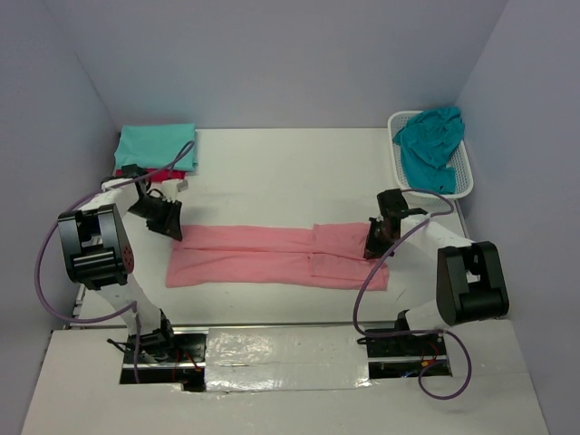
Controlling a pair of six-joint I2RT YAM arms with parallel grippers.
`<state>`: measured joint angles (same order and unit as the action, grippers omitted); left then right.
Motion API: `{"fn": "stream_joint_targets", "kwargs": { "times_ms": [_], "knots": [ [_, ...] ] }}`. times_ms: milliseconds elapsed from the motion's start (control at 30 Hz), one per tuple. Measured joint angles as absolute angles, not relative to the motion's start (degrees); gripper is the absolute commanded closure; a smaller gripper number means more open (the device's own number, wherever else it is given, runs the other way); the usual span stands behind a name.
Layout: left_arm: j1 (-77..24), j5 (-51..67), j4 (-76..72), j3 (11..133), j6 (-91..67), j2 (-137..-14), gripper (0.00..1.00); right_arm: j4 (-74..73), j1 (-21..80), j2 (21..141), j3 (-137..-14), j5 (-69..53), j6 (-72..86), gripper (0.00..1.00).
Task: Fold and stack the t-shirts
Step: Fold the other side of the tshirt into a rectangle
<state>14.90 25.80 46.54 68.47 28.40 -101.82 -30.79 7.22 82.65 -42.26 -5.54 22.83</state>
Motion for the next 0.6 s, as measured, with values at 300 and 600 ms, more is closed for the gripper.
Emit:
{"fn": "stream_joint_targets", "kwargs": {
  "times_ms": [300, 600],
  "knots": [
    [14.9, 25.8, 48.21, 69.12, 29.45, -101.93, 1.0, -32.42, 7.22, 83.94, -44.99, -5.32, 22.2, 1.0],
    [14.79, 28.99, 43.38, 87.85, 23.27, -107.5, 1.0, -35.86, 4.97, 96.36, -74.37, -3.62, 18.83, 1.0]
  ]
}}
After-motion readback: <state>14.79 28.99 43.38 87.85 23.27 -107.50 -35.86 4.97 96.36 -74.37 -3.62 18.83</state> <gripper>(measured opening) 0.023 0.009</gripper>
